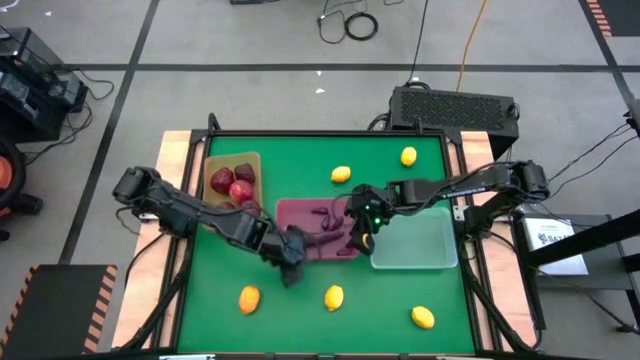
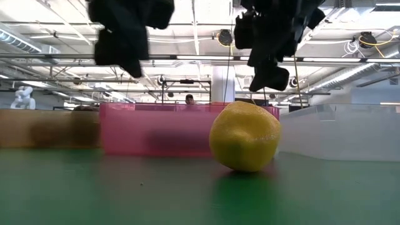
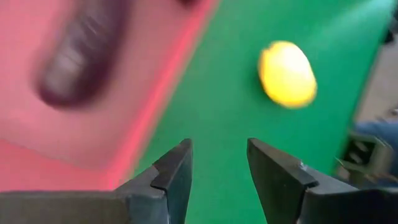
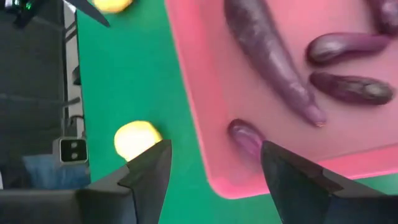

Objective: Sort produce into baskets
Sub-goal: Put the yellow lemon into the transparent bin

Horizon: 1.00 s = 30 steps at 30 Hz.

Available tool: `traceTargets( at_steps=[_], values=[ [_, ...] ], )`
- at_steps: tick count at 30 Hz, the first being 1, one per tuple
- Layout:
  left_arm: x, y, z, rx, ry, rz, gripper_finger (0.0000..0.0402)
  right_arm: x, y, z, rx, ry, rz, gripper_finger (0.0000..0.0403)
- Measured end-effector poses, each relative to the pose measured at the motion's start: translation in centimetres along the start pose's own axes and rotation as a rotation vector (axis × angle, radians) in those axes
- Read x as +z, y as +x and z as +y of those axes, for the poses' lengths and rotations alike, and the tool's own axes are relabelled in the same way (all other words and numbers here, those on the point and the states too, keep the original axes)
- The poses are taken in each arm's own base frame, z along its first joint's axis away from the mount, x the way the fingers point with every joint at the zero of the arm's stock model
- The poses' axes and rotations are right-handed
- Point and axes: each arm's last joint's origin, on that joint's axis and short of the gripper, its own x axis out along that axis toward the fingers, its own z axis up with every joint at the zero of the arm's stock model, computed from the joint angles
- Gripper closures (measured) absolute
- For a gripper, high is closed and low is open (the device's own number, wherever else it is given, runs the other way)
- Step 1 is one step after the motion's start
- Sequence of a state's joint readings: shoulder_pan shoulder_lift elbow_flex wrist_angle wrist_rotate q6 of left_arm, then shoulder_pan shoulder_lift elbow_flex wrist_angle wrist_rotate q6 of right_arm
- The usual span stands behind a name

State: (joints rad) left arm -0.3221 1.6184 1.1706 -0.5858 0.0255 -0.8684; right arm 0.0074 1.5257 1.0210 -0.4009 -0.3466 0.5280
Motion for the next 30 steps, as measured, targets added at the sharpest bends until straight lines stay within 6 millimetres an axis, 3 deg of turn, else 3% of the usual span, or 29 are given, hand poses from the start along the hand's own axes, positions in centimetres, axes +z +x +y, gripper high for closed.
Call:
traceTargets(
  at_steps=[11,19,24,30],
  values=[
    [-6.2,-0.3,-4.1,-0.107,-0.117,0.246,0.0242,-1.1,0.7,1.9,-0.008,-0.082,0.001,0.0165],
    [-10.9,-1.1,-3.7,0.192,-0.399,0.338,0.0242,-0.9,0.7,2.1,0.002,-0.133,-0.025,0.0165],
    [-12.5,-1.5,-3.9,0.261,-0.506,0.317,0.0242,-0.7,0.7,2.2,0.014,-0.174,-0.047,0.0165],
    [-13.0,-1.6,-4.0,0.281,-0.566,0.162,0.0242,-0.5,0.7,2.3,0.021,-0.194,-0.061,0.0165]
  ],
)
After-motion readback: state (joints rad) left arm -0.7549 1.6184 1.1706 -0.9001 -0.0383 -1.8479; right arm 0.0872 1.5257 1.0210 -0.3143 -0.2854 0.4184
